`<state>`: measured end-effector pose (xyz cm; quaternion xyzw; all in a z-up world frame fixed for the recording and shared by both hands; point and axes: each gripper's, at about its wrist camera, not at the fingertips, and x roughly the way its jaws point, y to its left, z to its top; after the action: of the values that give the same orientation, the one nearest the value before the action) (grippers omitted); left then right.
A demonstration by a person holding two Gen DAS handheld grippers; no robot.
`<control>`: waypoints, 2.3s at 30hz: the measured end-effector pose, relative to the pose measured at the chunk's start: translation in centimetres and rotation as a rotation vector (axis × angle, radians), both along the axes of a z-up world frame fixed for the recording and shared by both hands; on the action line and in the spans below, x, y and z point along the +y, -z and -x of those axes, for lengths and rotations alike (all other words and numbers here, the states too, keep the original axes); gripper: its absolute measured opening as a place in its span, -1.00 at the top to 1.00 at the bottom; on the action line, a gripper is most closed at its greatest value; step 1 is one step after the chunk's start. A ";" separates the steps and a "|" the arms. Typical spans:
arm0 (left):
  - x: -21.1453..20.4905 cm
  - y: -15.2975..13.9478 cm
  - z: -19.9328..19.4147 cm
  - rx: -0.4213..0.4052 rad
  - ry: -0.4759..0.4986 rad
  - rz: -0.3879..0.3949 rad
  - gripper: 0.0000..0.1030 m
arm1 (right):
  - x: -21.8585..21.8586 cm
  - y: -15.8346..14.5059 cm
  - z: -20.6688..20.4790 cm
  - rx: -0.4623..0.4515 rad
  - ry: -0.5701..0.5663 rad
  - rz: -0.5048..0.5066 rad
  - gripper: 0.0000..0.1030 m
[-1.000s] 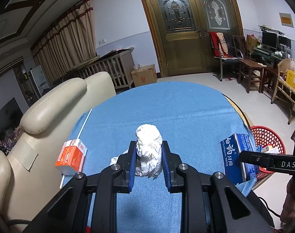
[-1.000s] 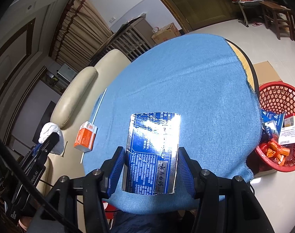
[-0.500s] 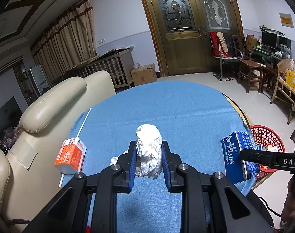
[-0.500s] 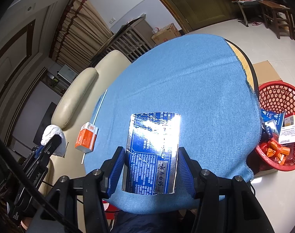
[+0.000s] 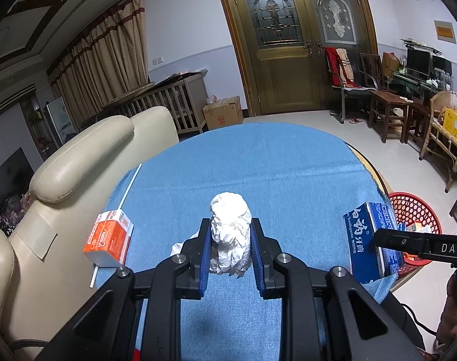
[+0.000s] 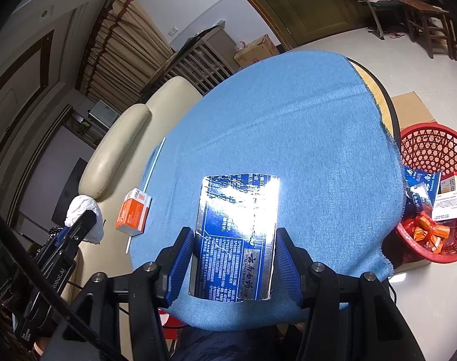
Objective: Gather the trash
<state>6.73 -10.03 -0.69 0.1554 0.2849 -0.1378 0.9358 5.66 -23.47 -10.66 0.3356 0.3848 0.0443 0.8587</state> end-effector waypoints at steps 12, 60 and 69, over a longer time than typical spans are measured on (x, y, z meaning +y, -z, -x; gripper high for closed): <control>0.0 0.3 -0.1 0.003 -0.003 -0.001 0.50 | -0.1 0.0 0.1 0.000 0.002 -0.005 -0.12; -0.3 1.3 -1.3 0.039 -0.001 -0.013 0.48 | -0.3 0.7 -0.1 0.025 -0.009 -0.021 -0.13; -0.4 1.6 -1.2 0.037 0.007 -0.019 0.48 | -0.5 0.9 0.4 0.025 0.000 -0.025 -0.13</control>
<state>7.92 -10.48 -2.30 0.1626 0.3030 -0.1414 0.9283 5.30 -24.00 -11.53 0.3471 0.3950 0.0448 0.8494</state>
